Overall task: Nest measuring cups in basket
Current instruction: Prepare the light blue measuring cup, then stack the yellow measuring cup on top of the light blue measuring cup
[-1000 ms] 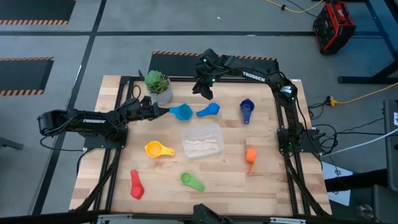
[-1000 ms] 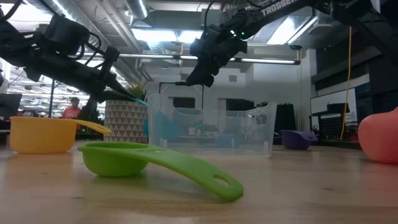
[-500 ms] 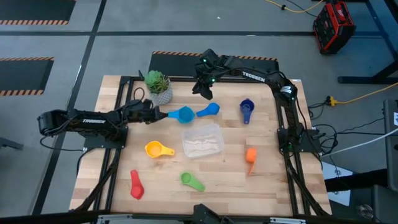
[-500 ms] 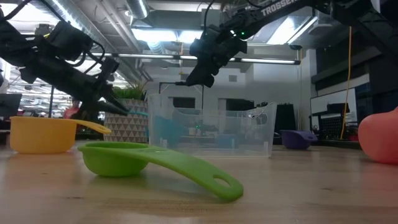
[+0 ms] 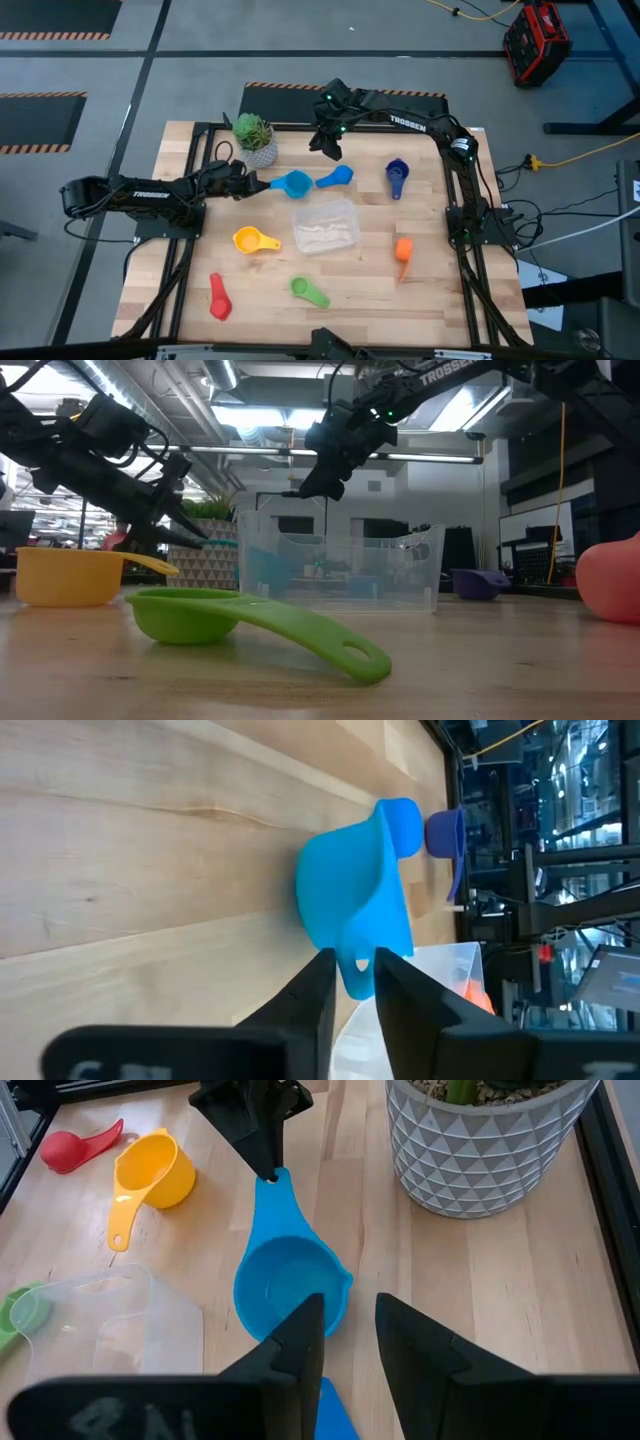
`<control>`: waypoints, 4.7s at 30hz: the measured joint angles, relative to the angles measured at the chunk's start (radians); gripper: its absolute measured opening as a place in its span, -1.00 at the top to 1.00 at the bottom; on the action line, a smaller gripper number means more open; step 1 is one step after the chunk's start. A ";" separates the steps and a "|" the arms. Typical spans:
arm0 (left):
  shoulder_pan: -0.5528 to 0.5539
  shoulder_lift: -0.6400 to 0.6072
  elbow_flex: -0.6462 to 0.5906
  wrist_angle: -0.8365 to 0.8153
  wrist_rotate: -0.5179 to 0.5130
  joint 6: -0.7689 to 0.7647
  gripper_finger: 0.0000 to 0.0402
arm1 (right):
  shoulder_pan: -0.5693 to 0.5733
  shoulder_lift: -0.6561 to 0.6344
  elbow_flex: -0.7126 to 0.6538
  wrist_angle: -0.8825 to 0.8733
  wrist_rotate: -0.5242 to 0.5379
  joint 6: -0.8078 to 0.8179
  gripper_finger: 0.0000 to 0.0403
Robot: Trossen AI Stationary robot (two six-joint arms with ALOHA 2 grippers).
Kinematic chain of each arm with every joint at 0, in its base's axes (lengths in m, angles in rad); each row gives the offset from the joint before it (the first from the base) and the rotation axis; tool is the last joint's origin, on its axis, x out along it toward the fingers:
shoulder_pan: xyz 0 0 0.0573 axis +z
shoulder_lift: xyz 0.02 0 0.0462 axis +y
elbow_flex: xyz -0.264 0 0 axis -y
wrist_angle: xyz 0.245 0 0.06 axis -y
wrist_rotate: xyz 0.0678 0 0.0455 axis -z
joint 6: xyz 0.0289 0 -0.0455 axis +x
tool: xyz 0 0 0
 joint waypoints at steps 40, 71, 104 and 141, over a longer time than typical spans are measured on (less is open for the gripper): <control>0.000 -0.109 0.001 -0.281 -0.002 -0.105 0.41 | -0.038 0.000 -0.001 -0.075 0.000 -0.054 0.51; -0.316 -0.163 0.661 -1.291 -0.083 -0.046 0.41 | -0.127 -0.210 -0.002 -0.328 -0.025 -0.164 0.51; -0.707 0.290 0.675 -1.459 0.026 -0.534 0.41 | -0.104 -0.206 -0.002 -0.322 -0.018 -0.165 0.51; -0.708 0.451 0.675 -1.431 -0.055 -0.516 0.76 | -0.104 -0.206 -0.001 -0.320 -0.017 -0.169 0.51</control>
